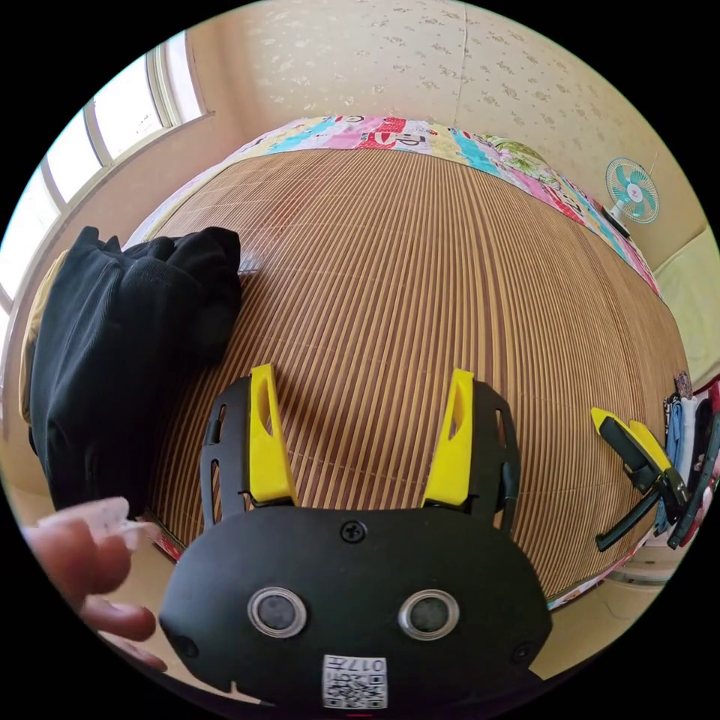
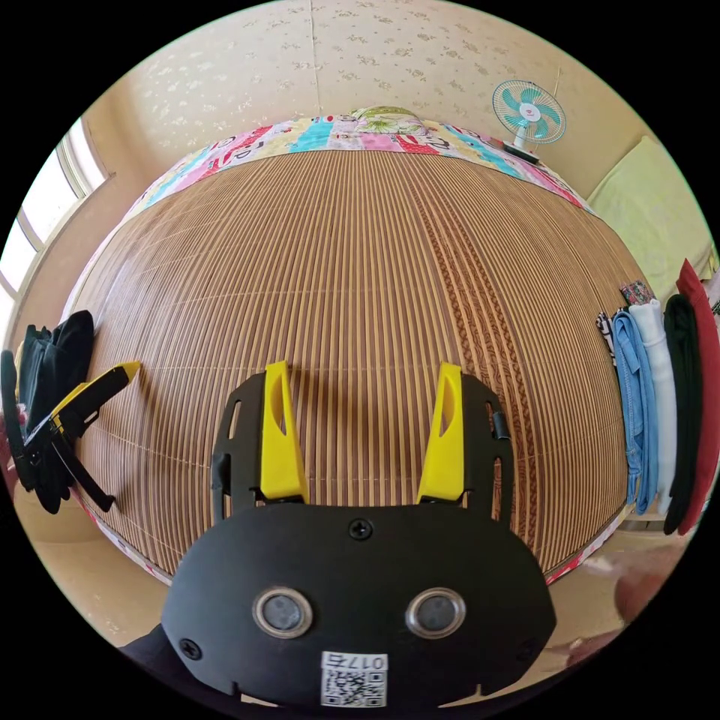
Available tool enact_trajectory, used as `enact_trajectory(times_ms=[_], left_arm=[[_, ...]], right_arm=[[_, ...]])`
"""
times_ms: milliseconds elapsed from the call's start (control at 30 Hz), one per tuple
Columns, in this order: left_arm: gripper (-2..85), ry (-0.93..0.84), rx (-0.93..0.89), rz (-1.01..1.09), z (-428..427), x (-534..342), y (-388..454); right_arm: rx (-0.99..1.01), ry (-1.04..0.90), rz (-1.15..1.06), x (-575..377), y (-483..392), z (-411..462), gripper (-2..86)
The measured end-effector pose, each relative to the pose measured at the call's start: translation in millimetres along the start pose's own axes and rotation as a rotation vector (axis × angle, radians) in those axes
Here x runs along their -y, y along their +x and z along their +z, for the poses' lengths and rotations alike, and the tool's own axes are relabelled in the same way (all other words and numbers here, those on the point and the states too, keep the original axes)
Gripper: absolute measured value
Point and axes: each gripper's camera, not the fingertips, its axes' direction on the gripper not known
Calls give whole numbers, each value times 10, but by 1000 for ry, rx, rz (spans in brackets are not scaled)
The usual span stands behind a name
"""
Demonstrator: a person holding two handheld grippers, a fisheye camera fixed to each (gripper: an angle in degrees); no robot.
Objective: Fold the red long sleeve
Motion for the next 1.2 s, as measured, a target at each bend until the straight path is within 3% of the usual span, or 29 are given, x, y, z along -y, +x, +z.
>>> enact_trajectory(times_ms=[1200], left_arm=[[298,18,0,1,64,648,-543]], right_arm=[[-7,-1,2,354,1033,-868,253]])
